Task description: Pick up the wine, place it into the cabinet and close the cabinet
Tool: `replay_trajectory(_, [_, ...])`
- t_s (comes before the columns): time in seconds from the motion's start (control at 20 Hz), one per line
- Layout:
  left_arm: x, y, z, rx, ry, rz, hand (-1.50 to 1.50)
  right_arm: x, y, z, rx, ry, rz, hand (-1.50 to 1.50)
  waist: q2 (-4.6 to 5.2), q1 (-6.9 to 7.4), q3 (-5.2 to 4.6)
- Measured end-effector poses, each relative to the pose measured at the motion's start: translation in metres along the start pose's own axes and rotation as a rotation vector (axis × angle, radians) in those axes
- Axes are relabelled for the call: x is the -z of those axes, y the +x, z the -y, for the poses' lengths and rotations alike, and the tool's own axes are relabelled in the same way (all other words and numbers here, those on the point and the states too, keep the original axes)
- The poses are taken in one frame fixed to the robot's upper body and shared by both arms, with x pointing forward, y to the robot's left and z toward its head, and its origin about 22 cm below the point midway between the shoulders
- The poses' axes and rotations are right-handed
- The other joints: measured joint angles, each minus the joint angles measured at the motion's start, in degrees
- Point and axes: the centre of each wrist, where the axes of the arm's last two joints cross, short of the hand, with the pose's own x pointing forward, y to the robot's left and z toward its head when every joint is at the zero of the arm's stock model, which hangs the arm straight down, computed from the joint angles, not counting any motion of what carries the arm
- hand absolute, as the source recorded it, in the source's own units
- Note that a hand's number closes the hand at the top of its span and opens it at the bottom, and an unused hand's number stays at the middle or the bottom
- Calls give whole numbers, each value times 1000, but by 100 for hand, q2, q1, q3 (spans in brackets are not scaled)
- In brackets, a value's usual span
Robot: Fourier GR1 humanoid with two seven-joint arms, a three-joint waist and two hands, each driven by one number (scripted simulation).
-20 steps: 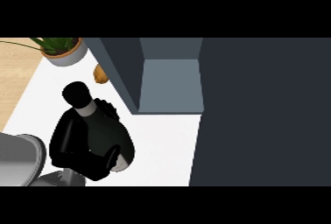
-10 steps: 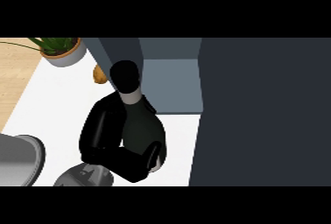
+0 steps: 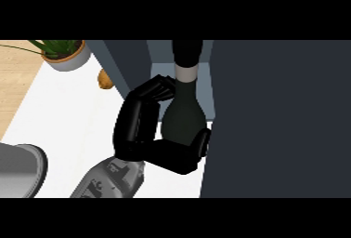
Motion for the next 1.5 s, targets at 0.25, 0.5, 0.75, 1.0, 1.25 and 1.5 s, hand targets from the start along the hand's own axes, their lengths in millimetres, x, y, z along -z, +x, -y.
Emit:
replay_trajectory(0.25, [15, -5, 10, 29, 25, 8, 150, -1, 0, 1, -13, 1, 1, -150, 3, -3, -1])
replay_trajectory(0.5, [23, -16, 20, 61, 45, 19, 150, -1, 1, 1, -16, 1, 1, -150, 4, -14, -1])
replay_trajectory(0.75, [29, -26, 19, 49, 59, 5, 150, 2, 4, 1, -24, 1, 8, -150, 7, -8, -3])
replay_trajectory(1.0, [24, -38, 18, 22, 95, -7, 150, 3, 4, 2, -35, 0, 9, -150, 8, -12, -4])
replay_trajectory(1.25, [22, -62, 10, 37, 113, -14, 150, 3, 4, 0, -22, 5, 4, -150, 11, -21, -3])
replay_trajectory(1.5, [21, -78, 5, 102, 114, -15, 150, 4, 4, 1, -24, -3, 14, -150, 8, 4, -3])
